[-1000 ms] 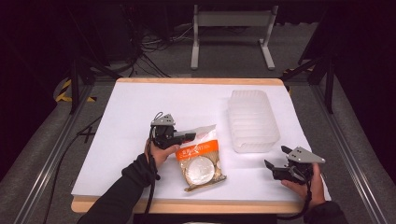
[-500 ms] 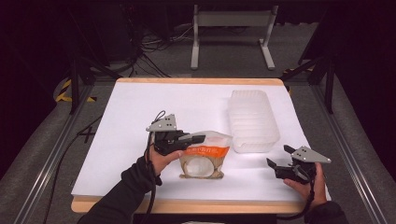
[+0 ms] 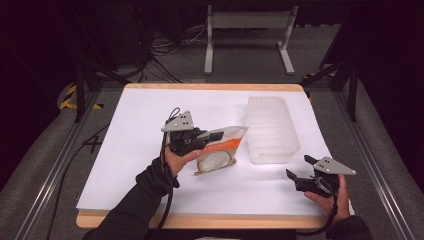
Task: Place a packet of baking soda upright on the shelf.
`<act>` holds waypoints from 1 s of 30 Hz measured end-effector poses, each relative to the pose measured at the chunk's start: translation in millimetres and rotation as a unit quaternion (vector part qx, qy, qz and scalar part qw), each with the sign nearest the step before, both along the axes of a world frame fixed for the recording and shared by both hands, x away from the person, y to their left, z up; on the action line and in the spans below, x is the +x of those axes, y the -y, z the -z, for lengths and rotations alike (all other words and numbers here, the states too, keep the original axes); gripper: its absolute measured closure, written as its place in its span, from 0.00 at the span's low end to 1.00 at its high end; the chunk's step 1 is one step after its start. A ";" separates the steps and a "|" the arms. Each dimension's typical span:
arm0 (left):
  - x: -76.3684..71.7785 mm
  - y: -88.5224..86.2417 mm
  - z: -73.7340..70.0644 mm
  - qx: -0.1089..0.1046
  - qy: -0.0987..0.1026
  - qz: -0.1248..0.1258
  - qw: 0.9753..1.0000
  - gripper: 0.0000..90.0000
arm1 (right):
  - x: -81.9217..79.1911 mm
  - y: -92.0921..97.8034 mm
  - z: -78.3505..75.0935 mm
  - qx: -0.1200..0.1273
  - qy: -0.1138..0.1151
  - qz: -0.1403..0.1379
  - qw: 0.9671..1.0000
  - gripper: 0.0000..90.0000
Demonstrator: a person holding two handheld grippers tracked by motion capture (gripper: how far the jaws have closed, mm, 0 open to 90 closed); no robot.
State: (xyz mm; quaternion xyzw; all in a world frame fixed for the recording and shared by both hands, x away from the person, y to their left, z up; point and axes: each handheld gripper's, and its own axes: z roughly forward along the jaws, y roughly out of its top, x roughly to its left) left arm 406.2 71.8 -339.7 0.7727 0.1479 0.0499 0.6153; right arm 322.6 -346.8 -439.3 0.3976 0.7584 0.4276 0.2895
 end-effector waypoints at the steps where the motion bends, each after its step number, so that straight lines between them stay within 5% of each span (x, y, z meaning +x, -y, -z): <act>1: 1.4 1.1 -2.0 -0.001 0.003 0.000 1.000 1.00 | 0.0 0.2 0.0 0.000 0.000 0.001 1.000 0.17; 20: 30.1 47.1 -40.8 -0.054 0.045 0.030 0.997 1.00 | 0.8 1.1 0.4 0.001 -0.001 0.002 1.000 0.17; 30: 37.4 103.3 -54.6 -0.066 0.053 0.059 0.995 1.00 | 0.6 3.0 0.2 0.008 -0.001 0.000 1.000 0.16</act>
